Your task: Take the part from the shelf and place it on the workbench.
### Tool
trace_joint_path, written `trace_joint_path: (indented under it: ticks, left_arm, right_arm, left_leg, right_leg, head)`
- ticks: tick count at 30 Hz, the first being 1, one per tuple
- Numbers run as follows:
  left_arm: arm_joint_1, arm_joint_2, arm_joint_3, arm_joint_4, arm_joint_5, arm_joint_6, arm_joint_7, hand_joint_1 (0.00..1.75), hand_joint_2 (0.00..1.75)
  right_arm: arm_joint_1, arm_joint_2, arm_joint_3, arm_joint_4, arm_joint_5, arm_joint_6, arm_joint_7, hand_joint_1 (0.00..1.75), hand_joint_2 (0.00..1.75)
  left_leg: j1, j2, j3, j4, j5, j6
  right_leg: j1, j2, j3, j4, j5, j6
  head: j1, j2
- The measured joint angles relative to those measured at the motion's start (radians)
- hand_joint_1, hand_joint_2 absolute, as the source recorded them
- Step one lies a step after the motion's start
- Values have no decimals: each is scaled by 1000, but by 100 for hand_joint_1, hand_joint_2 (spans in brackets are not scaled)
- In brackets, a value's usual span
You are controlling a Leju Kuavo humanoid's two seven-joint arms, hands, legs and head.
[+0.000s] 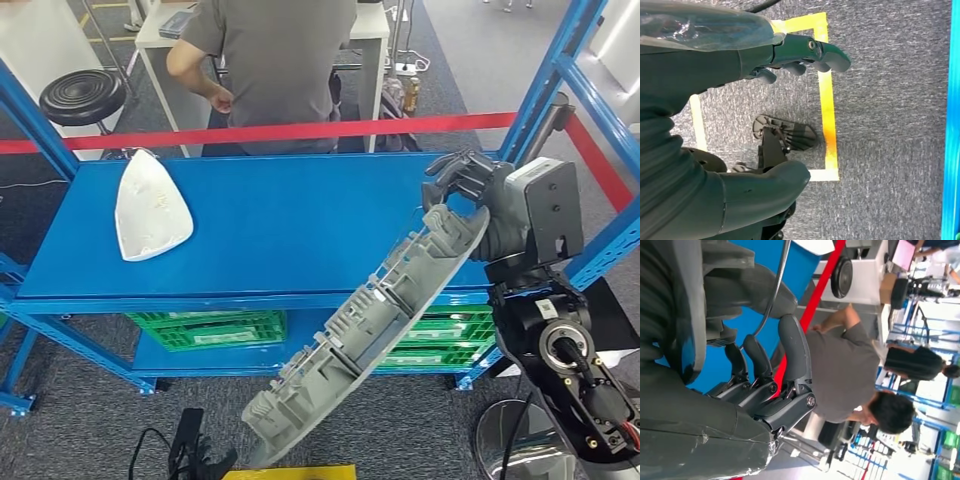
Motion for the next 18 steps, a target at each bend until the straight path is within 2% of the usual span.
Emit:
trace_joint_path:
  ticks: [1,2,3,4,6,8,9,11,12,13,14,15,16,18]
  left_arm:
    - [0,0,0,0,-1,0,0,0,175]
    - [-1,0,0,0,-1,0,0,0,175]
    - [-2,0,0,0,-2,0,0,0,175]
    - [-2,0,0,0,-2,0,1,0,175]
    - [0,1,0,0,-4,0,1,0,175]
    - [1,1,0,0,-4,0,2,0,175]
    - [0,1,0,0,-4,0,2,0,175]
    - [-3,1,0,0,-6,0,2,0,175]
    - [-3,0,0,0,-6,0,2,0,175]
    - [-3,0,0,0,-7,0,2,0,175]
    - [-2,0,0,0,-7,0,3,0,175]
    - [-2,0,0,0,-7,0,3,0,175]
    - [-2,1,0,0,-7,0,3,0,175]
    - [-5,4,0,0,-8,1,3,0,175]
  right_arm:
    - [1,-2,-1,0,1,1,0,175,175]
    - [2,-3,-3,0,2,1,0,175,175]
    - [3,-5,-4,0,3,1,-1,175,175]
    - [6,-7,-6,0,3,1,-1,175,175]
    - [8,-8,-8,0,5,1,-1,175,175]
    - [8,-9,-9,-1,6,2,-2,175,175]
    - [7,-9,-10,-3,7,2,-2,175,175]
    - [9,-10,-12,-5,7,2,-2,175,175]
    - [10,-10,-13,-5,7,2,-2,175,175]
    - [11,-10,-13,-6,7,2,-2,175,175]
    - [11,-10,-13,-6,7,2,-2,175,175]
    - [11,-10,-13,-7,7,2,-2,175,175]
    - [11,-10,-14,-8,7,2,-2,175,175]
    - [10,-10,-16,-10,7,2,-2,175,175]
  left_leg:
    - [4,-5,0,7,-6,-8]
    - [4,-9,-4,18,-11,-15]
    - [4,-15,-8,25,-13,-23]
    - [3,-19,-13,29,-13,-30]
    - [5,-24,-17,27,-9,-41]
    - [8,-10,-30,54,-25,-47]
    - [8,0,-51,98,-48,-49]
    - [7,16,-119,238,-109,-50]
    - [6,17,-151,301,-129,-49]
    - [3,18,-170,333,-132,-46]
    - [0,18,-168,325,-117,-40]
    - [-6,19,-148,278,-87,-30]
    - [-15,27,-112,205,-50,-16]
    - [-33,49,-52,79,-8,8]
  right_leg:
    - [-6,7,25,-67,39,6]
    - [-9,16,47,-126,65,9]
    - [-10,23,60,-162,78,7]
    - [-9,28,64,-174,76,2]
    - [-5,23,60,-173,76,-17]
    - [-5,16,60,-175,79,-31]
    - [-5,12,61,-177,81,-37]
    - [1,2,61,-177,80,-45]
    - [6,-3,61,-177,79,-48]
    - [11,-8,61,-177,78,-50]
    - [15,-12,63,-177,77,-52]
    - [20,-16,65,-178,76,-54]
    - [23,-21,68,-178,74,-56]
    - [31,-29,70,-179,71,-56]
  head:
    - [1,0]
    - [2,0]
    - [2,0]
    - [2,0]
    - [-2,0]
    - [-7,0]
    - [-11,0]
    - [-21,0]
    - [-25,0]
    - [-29,0]
    - [-32,0]
    - [-35,0]
    - [-38,0]
    - [-40,0]
